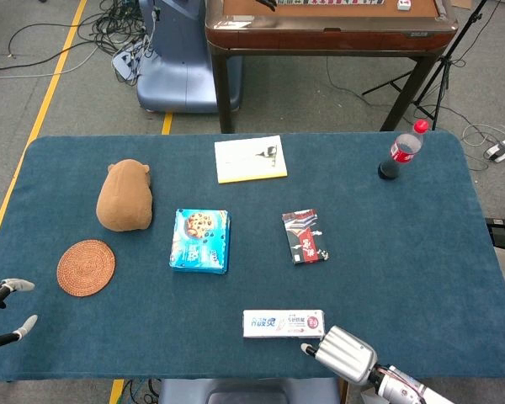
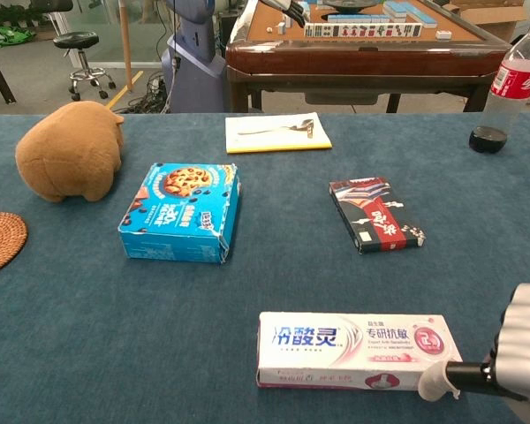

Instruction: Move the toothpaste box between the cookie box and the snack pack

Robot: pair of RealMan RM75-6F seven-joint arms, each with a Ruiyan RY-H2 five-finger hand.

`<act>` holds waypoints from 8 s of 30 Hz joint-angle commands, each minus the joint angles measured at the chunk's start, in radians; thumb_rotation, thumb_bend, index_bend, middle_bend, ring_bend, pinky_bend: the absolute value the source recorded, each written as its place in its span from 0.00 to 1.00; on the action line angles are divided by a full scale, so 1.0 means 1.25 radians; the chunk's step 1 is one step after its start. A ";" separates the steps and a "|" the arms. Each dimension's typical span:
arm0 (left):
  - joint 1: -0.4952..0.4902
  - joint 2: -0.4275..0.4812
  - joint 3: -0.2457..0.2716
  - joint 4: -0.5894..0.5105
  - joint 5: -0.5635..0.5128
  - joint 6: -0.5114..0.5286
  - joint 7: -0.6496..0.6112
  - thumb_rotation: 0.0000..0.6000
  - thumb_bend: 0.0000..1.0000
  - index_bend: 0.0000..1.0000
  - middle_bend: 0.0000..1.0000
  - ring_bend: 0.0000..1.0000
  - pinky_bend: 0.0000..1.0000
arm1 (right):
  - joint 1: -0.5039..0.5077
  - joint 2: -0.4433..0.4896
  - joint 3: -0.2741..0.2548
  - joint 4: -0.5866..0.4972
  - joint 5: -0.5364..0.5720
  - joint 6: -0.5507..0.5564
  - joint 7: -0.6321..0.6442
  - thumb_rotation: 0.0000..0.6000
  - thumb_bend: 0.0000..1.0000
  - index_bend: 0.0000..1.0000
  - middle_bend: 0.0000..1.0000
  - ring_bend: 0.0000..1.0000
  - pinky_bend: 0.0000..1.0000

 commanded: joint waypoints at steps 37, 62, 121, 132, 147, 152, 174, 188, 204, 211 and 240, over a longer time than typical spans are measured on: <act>0.003 0.005 -0.011 0.008 -0.031 -0.010 -0.013 1.00 0.27 0.35 0.34 0.33 0.46 | 0.056 -0.077 0.097 0.034 0.210 -0.104 -0.138 1.00 1.00 0.31 1.00 1.00 0.97; 0.004 0.005 -0.012 0.010 -0.030 -0.013 -0.017 1.00 0.27 0.35 0.34 0.33 0.46 | 0.117 -0.171 0.140 0.105 0.318 -0.107 -0.138 1.00 1.00 0.31 1.00 1.00 0.97; 0.003 0.004 -0.011 0.012 -0.030 -0.018 -0.017 1.00 0.27 0.35 0.34 0.33 0.46 | 0.144 -0.147 0.118 0.132 0.406 -0.043 -0.123 1.00 1.00 0.31 1.00 1.00 0.97; 0.003 0.004 -0.011 0.009 -0.029 -0.018 -0.012 1.00 0.27 0.35 0.34 0.33 0.46 | 0.140 -0.134 0.098 0.113 0.394 -0.037 -0.126 1.00 1.00 0.31 1.00 1.00 0.97; 0.003 0.006 -0.011 0.014 -0.032 -0.019 -0.022 1.00 0.27 0.35 0.34 0.33 0.46 | 0.188 -0.216 0.150 0.153 0.468 -0.073 -0.145 1.00 1.00 0.31 1.00 1.00 0.97; 0.004 0.006 -0.012 0.014 -0.032 -0.018 -0.025 1.00 0.27 0.35 0.34 0.33 0.46 | 0.200 -0.243 0.168 0.165 0.499 -0.066 -0.160 1.00 1.00 0.31 1.00 1.00 0.97; 0.003 0.004 -0.013 0.012 -0.035 -0.021 -0.015 1.00 0.27 0.35 0.34 0.33 0.46 | 0.199 -0.119 0.115 0.033 0.398 -0.030 -0.056 1.00 1.00 0.31 1.00 1.00 0.97; 0.004 0.004 -0.015 0.012 -0.040 -0.021 -0.014 1.00 0.27 0.35 0.34 0.33 0.46 | 0.211 -0.136 0.068 -0.013 0.247 -0.052 -0.005 1.00 1.00 0.31 1.00 1.00 0.97; 0.010 0.009 -0.018 0.015 -0.048 -0.014 -0.027 1.00 0.27 0.35 0.34 0.33 0.46 | 0.245 -0.233 0.068 0.076 0.130 -0.064 0.042 1.00 1.00 0.31 1.00 1.00 0.97; 0.009 0.009 -0.018 0.015 -0.049 -0.017 -0.025 1.00 0.27 0.35 0.34 0.33 0.46 | 0.274 -0.260 0.075 0.127 0.072 -0.063 0.050 1.00 1.00 0.30 1.00 1.00 0.97; 0.014 0.013 -0.021 0.020 -0.052 -0.013 -0.041 1.00 0.27 0.35 0.34 0.33 0.46 | 0.294 -0.317 0.103 0.172 0.129 -0.123 -0.016 1.00 1.00 0.28 1.00 1.00 0.97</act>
